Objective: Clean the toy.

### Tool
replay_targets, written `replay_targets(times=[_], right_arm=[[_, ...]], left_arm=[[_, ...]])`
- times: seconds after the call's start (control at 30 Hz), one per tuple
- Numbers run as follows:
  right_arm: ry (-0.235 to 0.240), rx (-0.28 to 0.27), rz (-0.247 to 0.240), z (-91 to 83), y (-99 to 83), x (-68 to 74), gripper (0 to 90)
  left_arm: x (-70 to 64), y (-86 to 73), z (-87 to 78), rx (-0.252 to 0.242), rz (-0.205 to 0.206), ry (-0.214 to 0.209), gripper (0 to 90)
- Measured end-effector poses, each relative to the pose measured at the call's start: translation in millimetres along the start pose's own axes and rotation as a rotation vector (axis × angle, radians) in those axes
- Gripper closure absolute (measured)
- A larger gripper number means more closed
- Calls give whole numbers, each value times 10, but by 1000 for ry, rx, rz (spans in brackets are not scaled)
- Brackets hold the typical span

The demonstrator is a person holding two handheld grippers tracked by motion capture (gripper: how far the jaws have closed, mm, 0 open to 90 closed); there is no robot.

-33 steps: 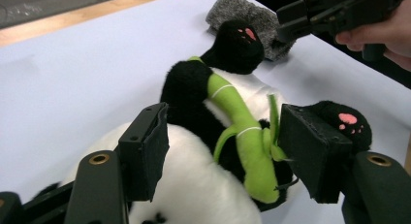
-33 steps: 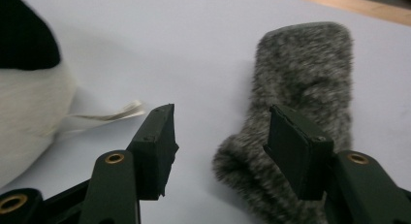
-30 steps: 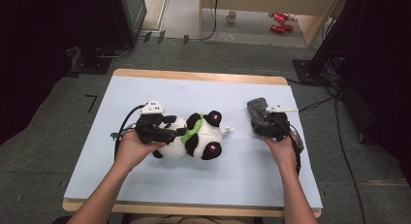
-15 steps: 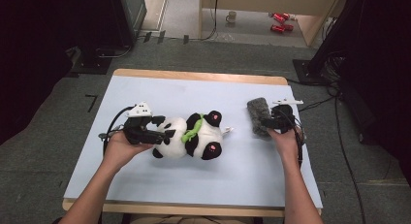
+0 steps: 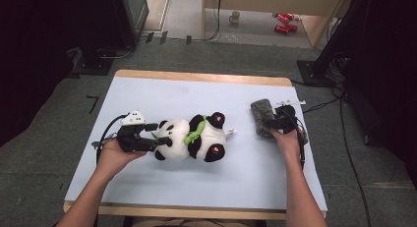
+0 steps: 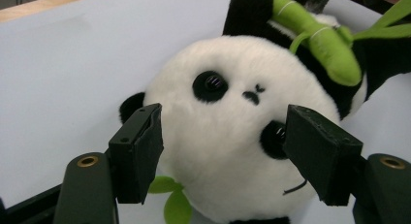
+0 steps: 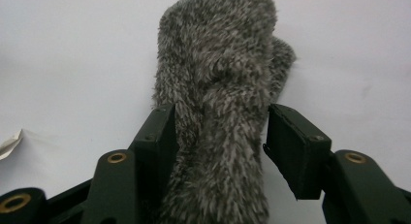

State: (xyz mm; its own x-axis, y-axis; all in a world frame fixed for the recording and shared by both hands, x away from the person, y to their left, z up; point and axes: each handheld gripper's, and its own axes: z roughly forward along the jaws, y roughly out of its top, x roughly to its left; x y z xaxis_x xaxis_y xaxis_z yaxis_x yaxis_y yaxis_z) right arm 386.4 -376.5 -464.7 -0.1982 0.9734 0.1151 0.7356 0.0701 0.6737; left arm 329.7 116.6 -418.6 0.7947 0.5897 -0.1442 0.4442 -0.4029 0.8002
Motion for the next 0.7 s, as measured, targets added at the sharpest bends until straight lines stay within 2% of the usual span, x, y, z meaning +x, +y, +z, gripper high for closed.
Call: replay_targets(times=[0.13, 0.27, 0.37, 0.53, 0.7], right_arm=[[10, 29, -14, 85, -16, 21, 476], [31, 42, -7, 141, -26, 28, 549], [23, 38, -1, 144, -22, 15, 609], [37, 50, 60, 126, -36, -31, 733], [29, 55, 64, 64, -34, -41, 766]], left_arm=[[44, -56, 8, 6, -14, -4, 302], [63, -91, 27, -4, -16, -9, 301], [74, -116, 30, -5, -23, -16, 299], [55, -163, 25, 0, -31, -19, 299], [2, -196, 11, -13, -21, -38, 306]])
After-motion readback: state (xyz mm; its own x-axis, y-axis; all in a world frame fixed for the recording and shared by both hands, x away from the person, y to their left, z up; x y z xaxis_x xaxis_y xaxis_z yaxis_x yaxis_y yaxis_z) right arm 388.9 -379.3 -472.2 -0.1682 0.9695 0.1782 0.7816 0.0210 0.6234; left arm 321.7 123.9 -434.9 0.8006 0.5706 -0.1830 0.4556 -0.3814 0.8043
